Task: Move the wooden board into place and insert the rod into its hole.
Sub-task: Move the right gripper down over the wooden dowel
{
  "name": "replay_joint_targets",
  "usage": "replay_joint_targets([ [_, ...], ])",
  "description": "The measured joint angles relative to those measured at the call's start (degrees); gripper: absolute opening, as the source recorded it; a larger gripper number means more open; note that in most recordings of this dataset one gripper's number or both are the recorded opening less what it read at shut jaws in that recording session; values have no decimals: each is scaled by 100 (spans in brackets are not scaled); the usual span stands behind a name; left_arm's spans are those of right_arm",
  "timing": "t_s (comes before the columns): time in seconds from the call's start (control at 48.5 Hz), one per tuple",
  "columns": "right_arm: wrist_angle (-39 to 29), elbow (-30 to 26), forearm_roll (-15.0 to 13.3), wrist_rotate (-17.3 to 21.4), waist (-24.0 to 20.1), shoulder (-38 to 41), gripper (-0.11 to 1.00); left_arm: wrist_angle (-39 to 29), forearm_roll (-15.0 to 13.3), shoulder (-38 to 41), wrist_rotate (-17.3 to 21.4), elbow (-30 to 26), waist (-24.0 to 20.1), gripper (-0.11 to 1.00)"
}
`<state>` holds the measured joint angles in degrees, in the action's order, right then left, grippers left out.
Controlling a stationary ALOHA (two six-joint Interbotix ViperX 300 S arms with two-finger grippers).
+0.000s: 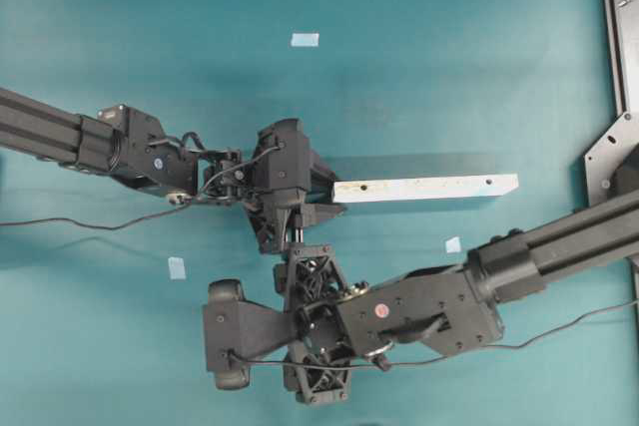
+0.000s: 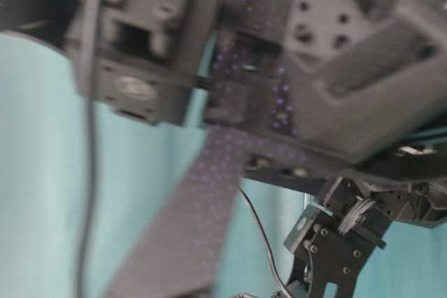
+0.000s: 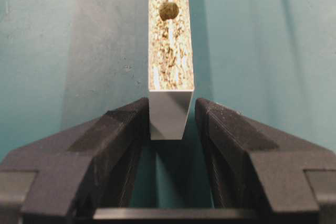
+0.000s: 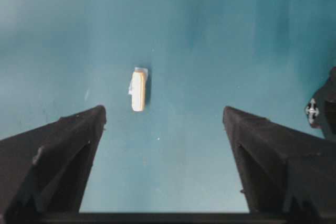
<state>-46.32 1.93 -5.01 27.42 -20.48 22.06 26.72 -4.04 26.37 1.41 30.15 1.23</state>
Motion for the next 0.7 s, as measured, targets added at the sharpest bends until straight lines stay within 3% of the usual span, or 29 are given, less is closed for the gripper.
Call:
replay_joint_targets([
  [0.206, 9, -53, 132, 9, 0, 185, 79, -9, 0, 0, 0, -9, 0, 48],
  [0.557, 220, -185, 141, 0, -9, 483, 77, -9, -9, 0, 0, -9, 0, 48],
  [0.702, 316, -185, 141, 9, -9, 527, 71, 0, 0, 0, 0, -9, 0, 48],
])
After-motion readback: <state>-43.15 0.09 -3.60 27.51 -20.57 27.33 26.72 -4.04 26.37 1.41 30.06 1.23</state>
